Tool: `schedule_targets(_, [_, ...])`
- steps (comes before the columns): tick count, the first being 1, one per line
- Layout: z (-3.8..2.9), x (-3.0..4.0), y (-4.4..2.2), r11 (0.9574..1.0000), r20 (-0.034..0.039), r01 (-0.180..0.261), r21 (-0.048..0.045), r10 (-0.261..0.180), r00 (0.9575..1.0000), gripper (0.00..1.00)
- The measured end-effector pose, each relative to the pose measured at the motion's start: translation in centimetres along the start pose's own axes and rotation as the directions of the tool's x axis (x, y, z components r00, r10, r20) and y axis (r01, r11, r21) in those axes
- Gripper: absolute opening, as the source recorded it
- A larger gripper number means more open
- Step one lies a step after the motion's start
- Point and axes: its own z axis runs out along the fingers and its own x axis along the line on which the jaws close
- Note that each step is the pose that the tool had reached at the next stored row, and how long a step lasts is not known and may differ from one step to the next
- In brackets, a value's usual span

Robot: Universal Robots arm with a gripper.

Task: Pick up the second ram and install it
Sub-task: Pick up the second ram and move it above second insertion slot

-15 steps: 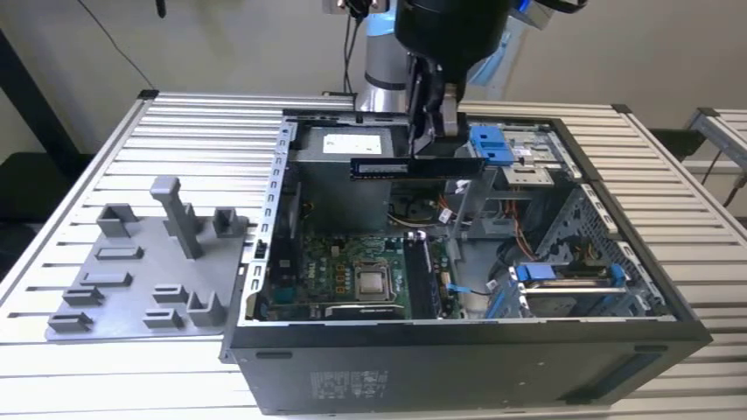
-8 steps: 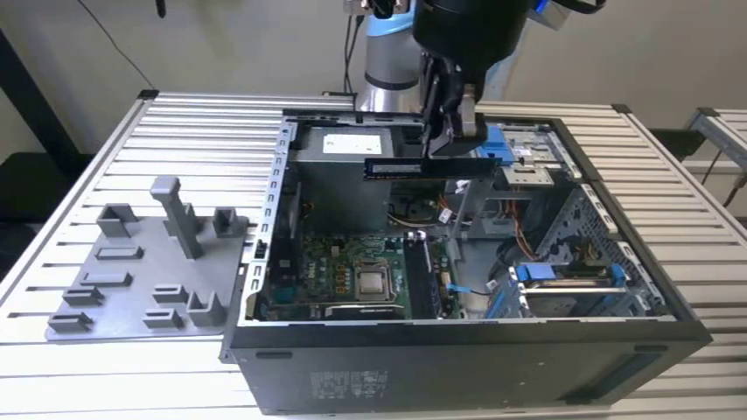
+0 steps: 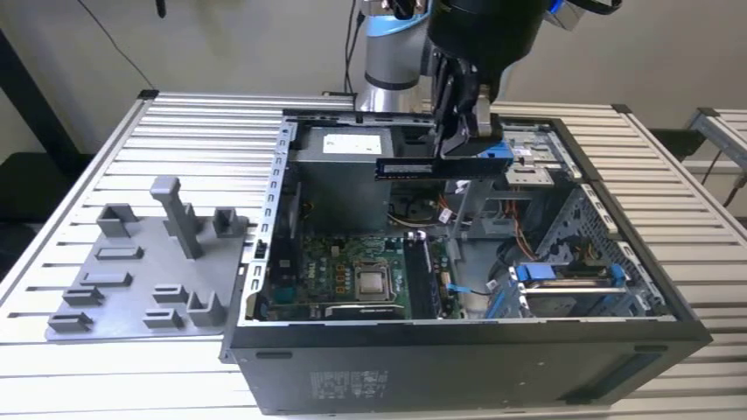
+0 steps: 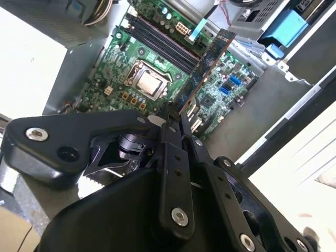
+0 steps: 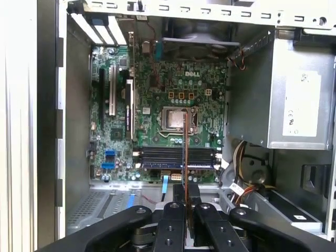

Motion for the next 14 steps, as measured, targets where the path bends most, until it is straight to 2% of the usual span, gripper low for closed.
schedule_targets(3, [0.00, 0.00, -0.03, 1.0000, 0.0000, 0.000, 0.0000, 0.000, 1.0000, 0.14])
schedule_targets(7, [0.01, 0.00, -0.46, 1.0000, 0.0001, -0.001, 0.0001, 0.001, 1.0000, 0.14])
schedule_targets(14, [0.14, -0.43, -0.47, 0.9993, 0.0002, -0.036, 0.0023, 0.036, 0.9993, 0.14])
